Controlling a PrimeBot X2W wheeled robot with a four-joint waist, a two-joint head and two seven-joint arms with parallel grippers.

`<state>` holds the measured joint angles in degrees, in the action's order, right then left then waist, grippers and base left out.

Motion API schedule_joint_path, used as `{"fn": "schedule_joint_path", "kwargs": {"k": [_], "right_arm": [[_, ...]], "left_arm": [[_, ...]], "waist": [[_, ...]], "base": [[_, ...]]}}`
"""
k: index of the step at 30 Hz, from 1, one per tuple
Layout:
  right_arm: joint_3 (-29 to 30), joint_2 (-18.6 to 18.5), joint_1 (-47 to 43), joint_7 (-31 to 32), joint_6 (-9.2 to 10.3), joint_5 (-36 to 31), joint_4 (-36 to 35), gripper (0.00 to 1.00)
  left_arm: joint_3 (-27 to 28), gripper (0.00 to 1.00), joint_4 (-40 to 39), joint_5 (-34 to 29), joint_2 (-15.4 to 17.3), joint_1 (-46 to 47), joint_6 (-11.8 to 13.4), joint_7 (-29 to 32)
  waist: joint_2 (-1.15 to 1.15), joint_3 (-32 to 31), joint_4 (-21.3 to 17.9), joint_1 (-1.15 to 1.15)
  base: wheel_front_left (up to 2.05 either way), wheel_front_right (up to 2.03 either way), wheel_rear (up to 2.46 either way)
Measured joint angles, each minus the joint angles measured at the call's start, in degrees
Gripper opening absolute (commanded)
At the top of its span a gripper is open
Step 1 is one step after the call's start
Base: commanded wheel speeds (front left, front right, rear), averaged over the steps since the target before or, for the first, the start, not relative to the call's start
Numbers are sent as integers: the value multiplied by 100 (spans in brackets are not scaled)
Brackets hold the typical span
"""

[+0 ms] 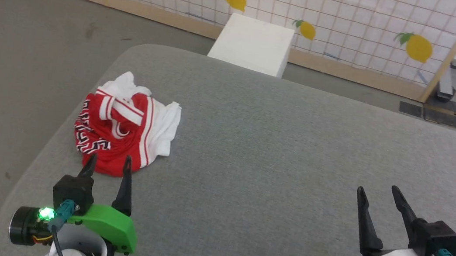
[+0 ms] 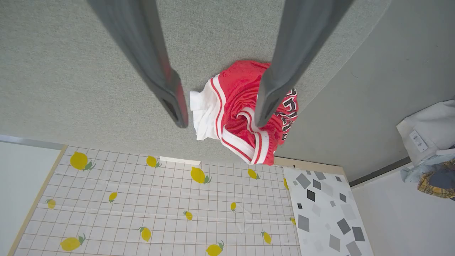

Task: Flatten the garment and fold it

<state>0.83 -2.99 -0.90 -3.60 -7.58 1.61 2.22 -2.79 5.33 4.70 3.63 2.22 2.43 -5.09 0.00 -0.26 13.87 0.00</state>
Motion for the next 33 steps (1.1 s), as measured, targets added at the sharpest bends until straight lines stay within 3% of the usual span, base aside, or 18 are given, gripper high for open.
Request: {"fn": "schedule_joint_path", "kwargs": {"k": [33], "right_arm": [[32,2,99,-277,0,225,121,100]], "left_arm": [[-165,100,304,197,-4,60,294,-382]], "waist": [[0,-21,949,0]], "base": [[-7,-7,-7]]}}
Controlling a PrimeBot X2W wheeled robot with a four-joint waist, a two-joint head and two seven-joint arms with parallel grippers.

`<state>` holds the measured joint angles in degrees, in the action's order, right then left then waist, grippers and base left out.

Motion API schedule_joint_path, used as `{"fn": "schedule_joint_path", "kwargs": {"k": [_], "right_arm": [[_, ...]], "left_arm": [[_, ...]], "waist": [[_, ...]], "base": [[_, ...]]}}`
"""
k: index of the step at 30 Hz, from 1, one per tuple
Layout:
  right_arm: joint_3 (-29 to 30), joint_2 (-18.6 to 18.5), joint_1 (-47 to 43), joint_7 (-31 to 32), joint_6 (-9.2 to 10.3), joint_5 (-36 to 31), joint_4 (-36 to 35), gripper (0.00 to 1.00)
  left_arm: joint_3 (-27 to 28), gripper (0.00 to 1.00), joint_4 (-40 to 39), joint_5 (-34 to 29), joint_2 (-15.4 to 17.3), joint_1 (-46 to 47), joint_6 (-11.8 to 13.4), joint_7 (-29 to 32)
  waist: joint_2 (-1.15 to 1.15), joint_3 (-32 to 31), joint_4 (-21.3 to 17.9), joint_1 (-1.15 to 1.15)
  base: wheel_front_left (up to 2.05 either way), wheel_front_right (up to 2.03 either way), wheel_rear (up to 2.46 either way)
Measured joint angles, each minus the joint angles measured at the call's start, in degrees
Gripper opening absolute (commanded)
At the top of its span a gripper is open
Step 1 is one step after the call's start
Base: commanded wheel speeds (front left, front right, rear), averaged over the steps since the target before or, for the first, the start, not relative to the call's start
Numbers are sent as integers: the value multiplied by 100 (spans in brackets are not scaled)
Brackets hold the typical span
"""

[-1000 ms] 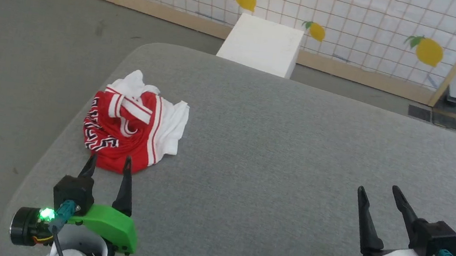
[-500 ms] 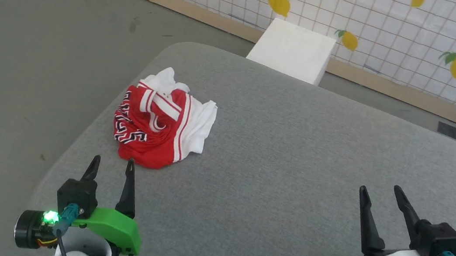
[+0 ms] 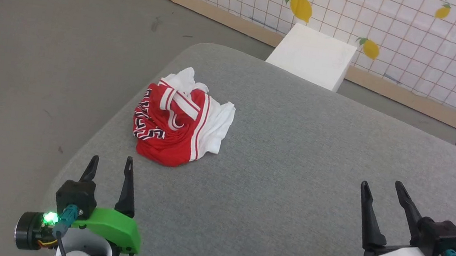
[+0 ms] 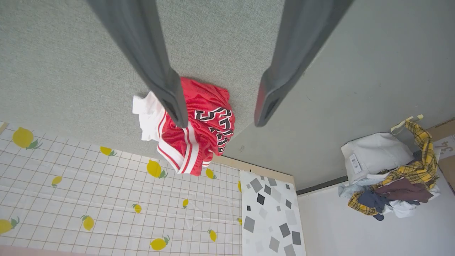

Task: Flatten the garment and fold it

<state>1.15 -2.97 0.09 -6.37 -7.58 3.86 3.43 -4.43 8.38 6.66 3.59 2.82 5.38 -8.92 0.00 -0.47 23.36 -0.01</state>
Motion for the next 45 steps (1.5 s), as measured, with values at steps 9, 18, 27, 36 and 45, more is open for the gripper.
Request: {"fn": "schedule_joint_path", "kwargs": {"k": [9,18,27,36,45], "right_arm": [[24,1,0,-80,0,27,36,100],[41,2,1,-156,0,77,66,100],[64,3,20,-208,0,122,88,100],[83,4,31,-274,0,146,112,100],[87,7,86,-382,0,268,176,100]], "left_arm": [[-32,100,77,170,-2,43,32,-88],[-46,100,186,219,-5,80,93,-204],[-75,100,260,290,-11,82,185,-323],[-104,100,355,346,-16,131,281,-408],[-88,100,436,400,-18,168,350,-546]], "waist": [[0,15,165,0],[0,7,331,0],[0,32,462,0],[0,56,576,0],[0,75,724,0]], "base": [[0,0,0],[0,0,0],[0,0,0],[0,0,0],[0,0,0]]}}
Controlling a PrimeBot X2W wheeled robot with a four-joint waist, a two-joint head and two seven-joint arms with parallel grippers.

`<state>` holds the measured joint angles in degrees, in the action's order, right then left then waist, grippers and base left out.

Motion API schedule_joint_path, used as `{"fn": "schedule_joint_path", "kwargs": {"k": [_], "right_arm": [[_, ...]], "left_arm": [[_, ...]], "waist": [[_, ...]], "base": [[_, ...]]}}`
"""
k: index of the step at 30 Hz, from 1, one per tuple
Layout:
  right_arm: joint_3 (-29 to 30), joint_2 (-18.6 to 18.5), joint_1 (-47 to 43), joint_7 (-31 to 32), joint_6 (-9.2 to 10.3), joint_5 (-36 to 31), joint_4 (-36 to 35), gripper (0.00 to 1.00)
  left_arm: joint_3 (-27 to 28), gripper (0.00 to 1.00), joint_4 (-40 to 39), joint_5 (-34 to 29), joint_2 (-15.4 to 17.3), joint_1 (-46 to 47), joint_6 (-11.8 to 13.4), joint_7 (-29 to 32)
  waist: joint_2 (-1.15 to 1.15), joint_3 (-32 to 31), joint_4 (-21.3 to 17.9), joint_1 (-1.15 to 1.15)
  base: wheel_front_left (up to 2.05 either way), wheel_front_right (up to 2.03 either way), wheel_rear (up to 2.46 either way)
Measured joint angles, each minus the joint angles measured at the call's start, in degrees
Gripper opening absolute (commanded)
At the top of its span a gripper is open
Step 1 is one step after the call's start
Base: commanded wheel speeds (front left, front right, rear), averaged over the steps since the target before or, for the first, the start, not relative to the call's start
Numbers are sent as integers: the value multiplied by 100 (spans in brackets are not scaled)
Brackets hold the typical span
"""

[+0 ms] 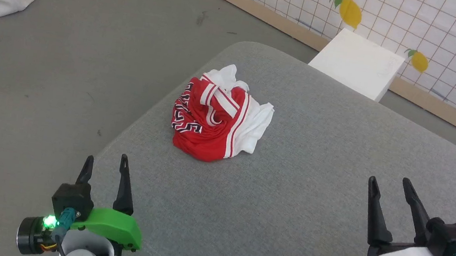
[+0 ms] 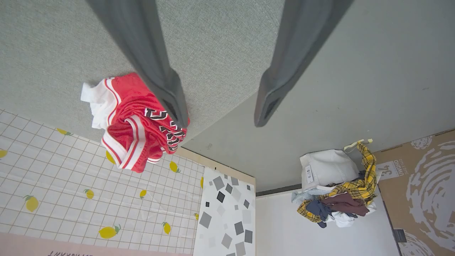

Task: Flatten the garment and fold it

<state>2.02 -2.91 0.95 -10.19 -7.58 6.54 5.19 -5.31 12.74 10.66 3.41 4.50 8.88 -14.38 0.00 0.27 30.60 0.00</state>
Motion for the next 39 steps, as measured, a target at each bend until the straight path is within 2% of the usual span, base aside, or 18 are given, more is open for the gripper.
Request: {"fn": "schedule_joint_path", "kwargs": {"k": [7,13,19,26,29,35,39], "right_arm": [[-19,4,51,-22,0,10,-13,100],[-116,5,399,62,0,-57,-220,100],[-241,10,753,59,0,-103,-328,100],[-289,9,1140,-166,0,73,-145,100],[-278,9,1226,-279,0,212,16,100],[-312,7,1344,-398,0,446,326,100],[-314,3,1394,-415,0,516,452,100]], "left_arm": [[-9,100,49,133,0,191,-67,-32],[56,100,160,337,40,1307,-300,256],[224,100,530,730,389,2675,-617,1278],[376,100,954,1206,1070,3543,-833,3377],[505,100,1113,1361,1326,3520,-739,4275],[872,100,1063,1720,1558,2933,-255,5568],[1048,100,736,1894,1725,2556,81,6330]], "waist": [[0,125,-98,0],[0,430,-296,0],[0,871,-709,0],[0,1476,-1534,0],[0,1709,-1919,0],[0,2114,-2674,-1],[0,2328,-3122,0]], "base": [[0,0,0],[0,0,0],[0,0,0],[0,0,0],[0,0,0],[0,0,0],[0,0,0]]}}
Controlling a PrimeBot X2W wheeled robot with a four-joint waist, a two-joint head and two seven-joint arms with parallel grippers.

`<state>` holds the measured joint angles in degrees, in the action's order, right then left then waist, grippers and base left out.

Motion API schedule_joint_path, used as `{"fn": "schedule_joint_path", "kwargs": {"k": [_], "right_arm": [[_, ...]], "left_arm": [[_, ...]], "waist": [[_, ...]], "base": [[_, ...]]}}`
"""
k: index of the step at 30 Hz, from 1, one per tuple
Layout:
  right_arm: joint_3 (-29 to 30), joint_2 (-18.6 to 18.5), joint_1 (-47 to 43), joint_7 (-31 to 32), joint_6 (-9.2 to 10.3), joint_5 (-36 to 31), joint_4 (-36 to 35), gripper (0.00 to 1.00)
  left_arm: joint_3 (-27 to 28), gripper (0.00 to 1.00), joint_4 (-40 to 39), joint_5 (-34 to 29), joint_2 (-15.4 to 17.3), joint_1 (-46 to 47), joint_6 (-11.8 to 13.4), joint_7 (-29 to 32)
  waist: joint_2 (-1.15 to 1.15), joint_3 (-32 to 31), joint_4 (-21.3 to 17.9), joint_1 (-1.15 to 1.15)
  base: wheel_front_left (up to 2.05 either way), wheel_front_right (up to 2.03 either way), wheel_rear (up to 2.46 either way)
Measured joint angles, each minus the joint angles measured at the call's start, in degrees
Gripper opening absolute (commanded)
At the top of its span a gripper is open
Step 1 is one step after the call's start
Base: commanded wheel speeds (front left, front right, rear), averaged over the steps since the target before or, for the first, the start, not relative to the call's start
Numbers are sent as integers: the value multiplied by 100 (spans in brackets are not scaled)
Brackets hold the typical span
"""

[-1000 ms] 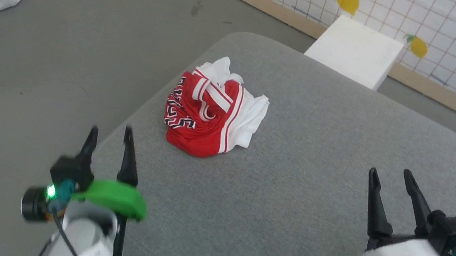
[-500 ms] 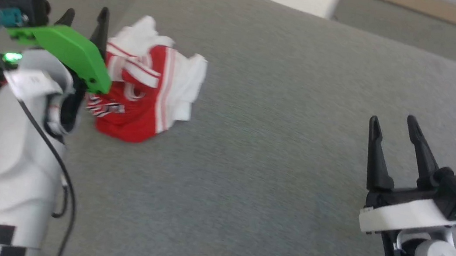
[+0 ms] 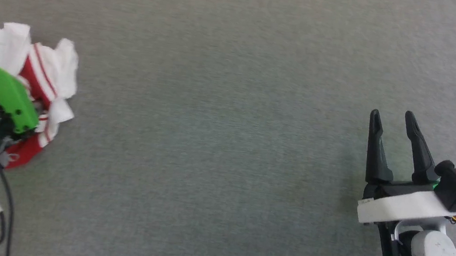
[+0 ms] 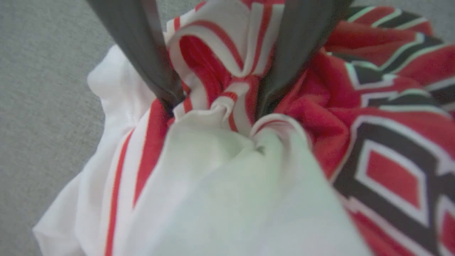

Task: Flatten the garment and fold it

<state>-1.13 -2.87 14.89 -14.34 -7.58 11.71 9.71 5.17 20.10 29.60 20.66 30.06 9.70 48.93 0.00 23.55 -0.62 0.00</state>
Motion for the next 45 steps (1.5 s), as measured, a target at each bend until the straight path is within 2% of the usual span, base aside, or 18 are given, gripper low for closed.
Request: {"fn": "schedule_joint_path", "kwargs": {"k": [2,3,4,5,7,9,14,18,23,27,33,34,35,41,44,45], "right_arm": [[0,0,6,-31,0,23,44,100],[5,1,6,-31,0,42,48,100],[15,1,7,-31,0,48,47,100],[25,-1,7,-32,0,48,47,100],[53,-2,5,-32,0,48,40,100],[93,-3,1,-32,0,46,27,100],[187,-4,-161,-33,0,40,47,100],[268,-1,-393,-33,0,36,82,100],[368,-1,-640,-34,0,15,111,100],[441,-1,-786,-34,0,-25,119,100],[469,0,-893,-36,0,-67,121,100],[469,2,-917,-31,0,-66,109,100],[469,-2,-920,-31,0,-66,101,100],[488,-4,-971,-22,0,-56,74,100],[482,-4,-1018,-22,0,-35,74,100],[485,-5,-1027,-22,0,-24,77,100]], "left_arm": [[80,100,-210,64,134,-88,84,291],[101,50,-336,67,213,-149,101,389],[103,16,-456,64,282,-215,97,416],[105,0,-548,54,319,-269,90,408],[51,0,-750,-30,353,-365,-58,147],[-35,0,-881,-133,316,-399,-256,-416],[-255,0,-1081,-464,87,-218,-738,-2179],[-493,0,-1216,-842,82,191,-938,-3310],[-936,0,-1374,-1107,-197,587,-1092,-4122],[-1417,0,-1334,-1154,-650,824,-1237,-4473],[-2073,0,-824,-936,-1421,895,-1458,-4636],[-2362,0,-453,-681,-1636,808,-1497,-4623],[-2459,0,-283,-588,-1685,734,-1500,-4569],[-3215,0,977,-4,-1756,77,-1483,-3045],[-3538,0,1441,59,-1771,-41,-1356,-2256],[-3609,12,1548,76,-1775,-59,-1298,-2019]], "waist": [[0,75,-175,0],[0,108,-264,0],[0,130,-340,0],[0,139,-395,0],[0,110,-479,0],[0,40,-516,0],[0,-267,-553,0],[0,-637,-529,0],[0,-1151,-511,0],[0,-1505,-607,1],[0,-1783,-1015,1],[0,-1851,-1287,1],[0,-1866,-1388,1],[0,-1907,-1901,1],[0,-1895,-2082,1],[0,-1885,-2123,1]], "base": [[0,0,0],[0,0,0],[0,0,0],[0,0,0],[0,0,0],[0,0,0],[0,0,0],[0,0,0],[0,0,0],[0,0,0],[0,0,0],[0,0,0],[0,0,0],[0,0,0],[0,0,0],[0,0,0]]}}
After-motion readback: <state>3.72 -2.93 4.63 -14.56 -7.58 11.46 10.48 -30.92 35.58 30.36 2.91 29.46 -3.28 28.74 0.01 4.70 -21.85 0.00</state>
